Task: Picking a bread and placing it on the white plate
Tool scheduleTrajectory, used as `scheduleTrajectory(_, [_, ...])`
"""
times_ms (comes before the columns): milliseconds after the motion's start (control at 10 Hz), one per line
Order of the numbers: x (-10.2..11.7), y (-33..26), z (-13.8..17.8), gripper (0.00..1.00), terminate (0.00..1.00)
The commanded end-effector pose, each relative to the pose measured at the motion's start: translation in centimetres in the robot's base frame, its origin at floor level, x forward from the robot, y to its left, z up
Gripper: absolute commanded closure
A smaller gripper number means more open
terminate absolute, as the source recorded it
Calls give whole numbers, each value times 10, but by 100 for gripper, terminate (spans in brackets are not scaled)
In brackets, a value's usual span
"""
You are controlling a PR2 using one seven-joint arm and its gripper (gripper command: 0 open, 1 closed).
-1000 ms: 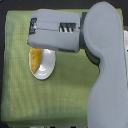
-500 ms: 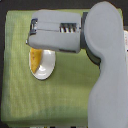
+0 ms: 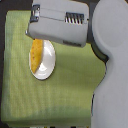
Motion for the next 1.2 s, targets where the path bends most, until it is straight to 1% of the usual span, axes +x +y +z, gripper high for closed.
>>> scheduleTrajectory(0, [5, -53, 52, 0, 0])
scheduleTrajectory(100, [4, -86, 51, 0, 0])
scheduleTrajectory(300, [4, -132, 51, 0, 0])
scheduleTrajectory(500, [-1, -198, 49, 0, 0])
scheduleTrajectory(1100, [-20, -299, 38, 0, 0])
